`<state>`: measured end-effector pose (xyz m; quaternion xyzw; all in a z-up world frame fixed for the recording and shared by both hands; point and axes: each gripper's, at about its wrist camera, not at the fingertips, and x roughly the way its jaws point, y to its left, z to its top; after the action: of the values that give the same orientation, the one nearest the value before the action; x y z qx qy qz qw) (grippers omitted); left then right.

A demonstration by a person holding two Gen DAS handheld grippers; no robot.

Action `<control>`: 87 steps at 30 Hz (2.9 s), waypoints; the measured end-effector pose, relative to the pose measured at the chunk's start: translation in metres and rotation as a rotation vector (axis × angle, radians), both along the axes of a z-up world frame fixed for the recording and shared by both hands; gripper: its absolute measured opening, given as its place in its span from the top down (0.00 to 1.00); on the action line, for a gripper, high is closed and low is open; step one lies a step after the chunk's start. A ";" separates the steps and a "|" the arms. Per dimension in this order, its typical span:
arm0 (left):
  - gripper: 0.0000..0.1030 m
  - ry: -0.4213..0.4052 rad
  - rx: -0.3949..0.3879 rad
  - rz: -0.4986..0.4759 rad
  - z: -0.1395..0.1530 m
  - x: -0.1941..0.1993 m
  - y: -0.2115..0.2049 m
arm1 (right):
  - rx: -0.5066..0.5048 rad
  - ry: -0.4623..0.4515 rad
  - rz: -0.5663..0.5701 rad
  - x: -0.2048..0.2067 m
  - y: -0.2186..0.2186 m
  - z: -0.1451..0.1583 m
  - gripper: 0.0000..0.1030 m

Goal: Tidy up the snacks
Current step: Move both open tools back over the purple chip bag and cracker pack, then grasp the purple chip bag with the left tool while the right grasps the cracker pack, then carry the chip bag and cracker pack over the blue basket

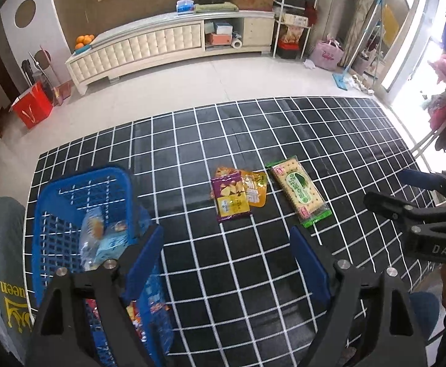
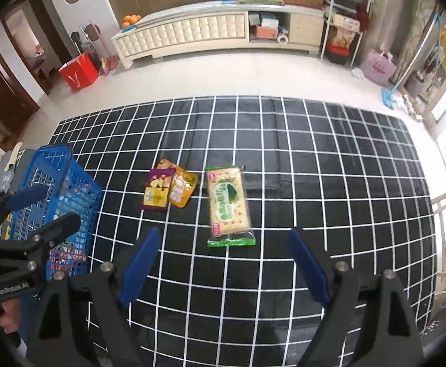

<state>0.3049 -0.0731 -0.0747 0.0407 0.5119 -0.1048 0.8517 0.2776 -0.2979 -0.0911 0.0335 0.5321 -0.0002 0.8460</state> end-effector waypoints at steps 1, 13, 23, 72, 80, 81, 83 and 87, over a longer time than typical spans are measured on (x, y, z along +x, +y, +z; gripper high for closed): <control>0.20 0.010 -0.003 0.003 -0.003 0.004 -0.002 | 0.006 0.010 0.001 0.004 -0.004 -0.005 0.14; 0.20 0.151 0.031 0.048 -0.057 0.065 -0.028 | 0.067 0.112 -0.007 0.044 -0.028 -0.064 0.14; 0.20 0.229 0.086 0.078 -0.107 0.102 -0.039 | 0.040 0.158 0.005 0.065 -0.035 -0.104 0.14; 0.57 0.222 0.042 0.072 -0.105 0.024 -0.015 | -0.024 0.071 0.080 0.003 0.023 -0.058 0.45; 0.57 0.116 -0.015 0.044 -0.031 -0.020 0.022 | -0.036 -0.024 0.101 -0.030 0.058 0.009 0.45; 0.57 0.105 -0.022 0.042 -0.023 -0.022 0.025 | -0.034 -0.036 0.109 -0.034 0.066 0.017 0.45; 0.57 0.076 -0.033 0.042 -0.004 -0.036 0.040 | -0.028 -0.048 0.123 -0.031 0.075 0.025 0.45; 0.57 0.021 -0.040 0.047 0.028 -0.057 0.075 | -0.029 -0.069 0.166 -0.034 0.110 0.041 0.45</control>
<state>0.2484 0.0017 -0.0468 0.0106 0.5196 -0.0954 0.8490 0.2435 -0.1883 -0.0498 -0.0229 0.5034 0.0637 0.8614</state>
